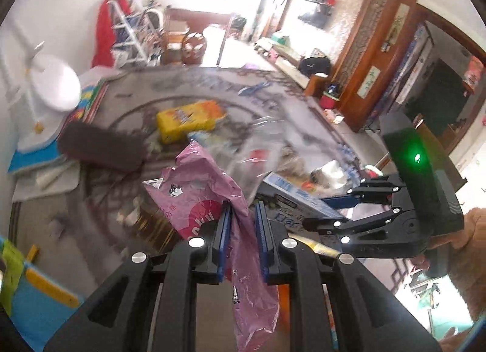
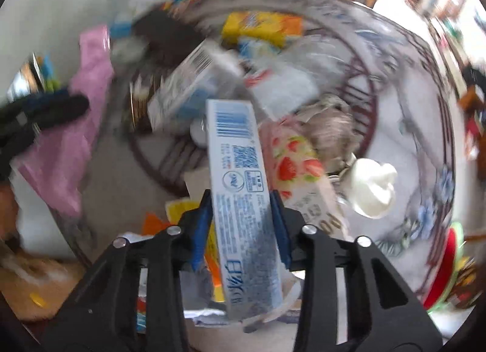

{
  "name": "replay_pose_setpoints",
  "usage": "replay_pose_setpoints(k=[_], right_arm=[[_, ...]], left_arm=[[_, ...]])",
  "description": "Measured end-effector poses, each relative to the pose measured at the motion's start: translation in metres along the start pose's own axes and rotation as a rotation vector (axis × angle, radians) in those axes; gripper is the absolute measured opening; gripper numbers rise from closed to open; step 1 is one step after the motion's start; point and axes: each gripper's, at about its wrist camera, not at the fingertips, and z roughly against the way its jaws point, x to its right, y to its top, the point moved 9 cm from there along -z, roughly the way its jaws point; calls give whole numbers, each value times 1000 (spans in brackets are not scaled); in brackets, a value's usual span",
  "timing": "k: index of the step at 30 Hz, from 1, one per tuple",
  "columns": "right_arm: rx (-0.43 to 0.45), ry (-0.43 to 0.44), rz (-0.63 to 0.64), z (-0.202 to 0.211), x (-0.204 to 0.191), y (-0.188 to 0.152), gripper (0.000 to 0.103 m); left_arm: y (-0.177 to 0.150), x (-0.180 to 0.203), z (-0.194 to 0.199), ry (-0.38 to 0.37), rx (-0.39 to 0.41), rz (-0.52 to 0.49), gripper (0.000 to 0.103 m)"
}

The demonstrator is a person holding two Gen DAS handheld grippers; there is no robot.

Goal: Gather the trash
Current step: 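Carry the pink bag and toothpaste box toward the red bucket with both tools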

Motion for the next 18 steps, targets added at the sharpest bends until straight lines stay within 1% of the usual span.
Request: replay_pose_setpoints(k=[1, 3, 6, 9, 12, 16, 18], right_arm=[[42, 20, -50, 10, 6, 3, 36], [105, 28, -96, 27, 14, 8, 36], [221, -9, -165, 60, 36, 15, 36], [311, -33, -214, 89, 56, 15, 36], [373, -39, -251, 106, 74, 13, 36], [405, -1, -317, 118, 102, 5, 36], [416, -23, -317, 125, 118, -1, 36]], left_arm=[[5, 6, -1, -9, 8, -6, 14], [17, 20, -2, -29, 24, -18, 14], [32, 42, -4, -53, 44, -30, 14], [43, 67, -7, -62, 60, -47, 14], [52, 88, -16, -53, 60, -51, 14], [59, 109, -32, -48, 44, -19, 14], [63, 124, -41, -41, 42, -10, 14]])
